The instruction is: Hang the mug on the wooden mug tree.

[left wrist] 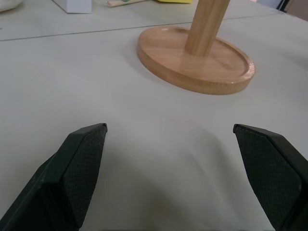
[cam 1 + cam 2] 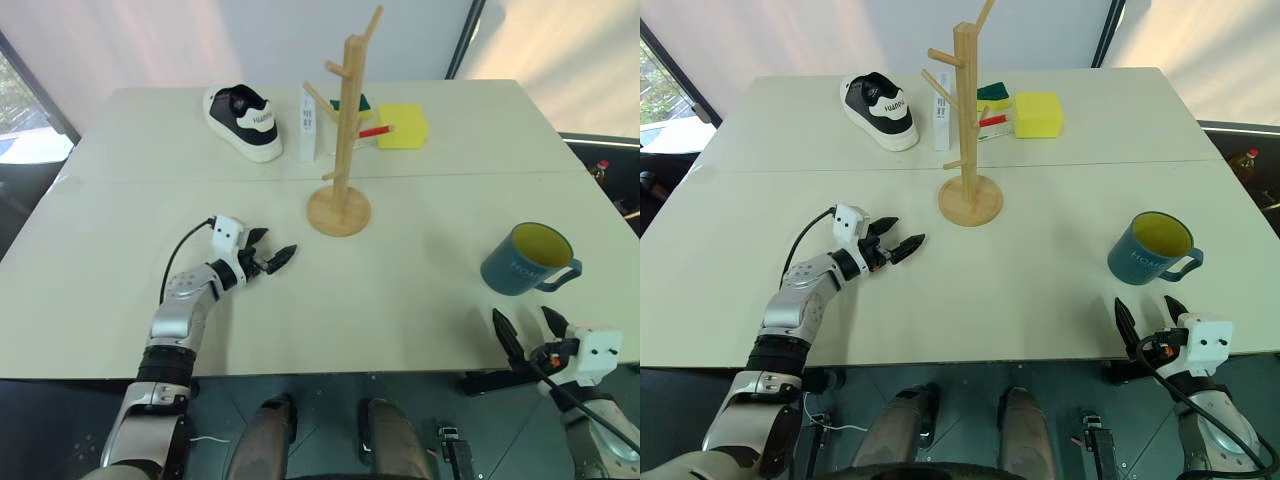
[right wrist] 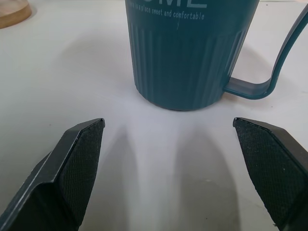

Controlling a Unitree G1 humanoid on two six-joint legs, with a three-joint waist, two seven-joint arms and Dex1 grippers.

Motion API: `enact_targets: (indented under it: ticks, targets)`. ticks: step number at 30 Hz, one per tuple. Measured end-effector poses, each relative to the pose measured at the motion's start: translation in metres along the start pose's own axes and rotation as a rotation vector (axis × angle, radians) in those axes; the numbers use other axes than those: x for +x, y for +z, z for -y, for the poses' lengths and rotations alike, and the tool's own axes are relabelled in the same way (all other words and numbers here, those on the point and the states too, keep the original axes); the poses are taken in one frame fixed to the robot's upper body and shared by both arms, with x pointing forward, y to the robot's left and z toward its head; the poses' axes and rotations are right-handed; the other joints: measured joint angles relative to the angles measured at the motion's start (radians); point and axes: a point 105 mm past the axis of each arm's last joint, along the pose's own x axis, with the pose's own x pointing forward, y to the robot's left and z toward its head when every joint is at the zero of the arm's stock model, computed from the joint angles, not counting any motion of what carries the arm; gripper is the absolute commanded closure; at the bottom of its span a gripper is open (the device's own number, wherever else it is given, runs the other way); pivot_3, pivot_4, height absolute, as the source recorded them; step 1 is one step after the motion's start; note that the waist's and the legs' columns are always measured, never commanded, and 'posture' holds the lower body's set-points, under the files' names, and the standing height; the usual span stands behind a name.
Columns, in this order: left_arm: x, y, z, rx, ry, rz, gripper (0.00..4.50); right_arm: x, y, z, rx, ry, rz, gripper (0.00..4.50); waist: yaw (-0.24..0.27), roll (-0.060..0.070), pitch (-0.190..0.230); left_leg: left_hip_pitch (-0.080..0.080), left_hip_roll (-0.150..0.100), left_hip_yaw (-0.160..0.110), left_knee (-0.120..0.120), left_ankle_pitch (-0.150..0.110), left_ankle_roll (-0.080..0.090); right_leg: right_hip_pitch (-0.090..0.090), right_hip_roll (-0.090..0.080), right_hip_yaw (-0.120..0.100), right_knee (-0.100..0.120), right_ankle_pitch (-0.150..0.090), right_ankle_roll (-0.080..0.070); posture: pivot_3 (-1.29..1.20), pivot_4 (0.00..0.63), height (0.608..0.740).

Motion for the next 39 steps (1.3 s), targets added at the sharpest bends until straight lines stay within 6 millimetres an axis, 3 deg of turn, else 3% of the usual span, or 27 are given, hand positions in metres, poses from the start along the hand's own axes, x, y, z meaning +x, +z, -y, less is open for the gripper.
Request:
enact_targets:
  ticks: [13,19,26,30,39]
  targets:
    - [0.000,0.002,0.007,-0.010,-0.043,0.003,0.00,-0.002,-0.002,0.001,0.000,-0.009,-0.004,0.06,0.000,0.000,0.000,0.000,0.000,0.000,0.001,0.000,0.000,0.000,0.000,0.000,0.001,0.000,0.000,0.00,0.150,0.740]
    - [-0.005,0.015,0.048,0.027,-0.284,0.055,0.00,-0.003,0.000,0.013,-0.008,-0.074,0.001,0.06,0.000,0.000,0.000,0.000,0.000,0.000,0.001,0.000,0.000,0.000,0.000,0.001,0.001,0.000,0.000,0.00,0.150,0.740]
    - [-0.018,0.021,0.123,0.060,-0.679,0.042,0.00,0.003,0.011,0.035,-0.036,-0.186,0.040,0.06,-0.002,0.001,-0.001,0.001,0.001,0.002,0.001,0.000,0.000,0.001,0.000,0.002,0.001,0.001,-0.001,0.00,0.150,0.740]
    - [-0.021,0.024,0.138,0.093,-0.755,0.034,0.00,0.007,0.007,0.046,-0.044,-0.233,0.024,0.06,-0.001,0.004,-0.003,0.002,0.001,0.002,0.001,0.000,0.000,0.001,0.000,0.002,0.001,0.001,-0.001,0.00,0.150,0.740]
    - [-0.024,0.032,0.145,0.128,-0.789,0.052,0.00,0.025,0.013,0.057,-0.062,-0.258,0.044,0.06,-0.001,0.005,-0.003,0.003,0.000,0.003,0.002,0.000,0.001,0.002,0.000,0.002,0.002,0.001,-0.001,0.00,0.150,0.740]
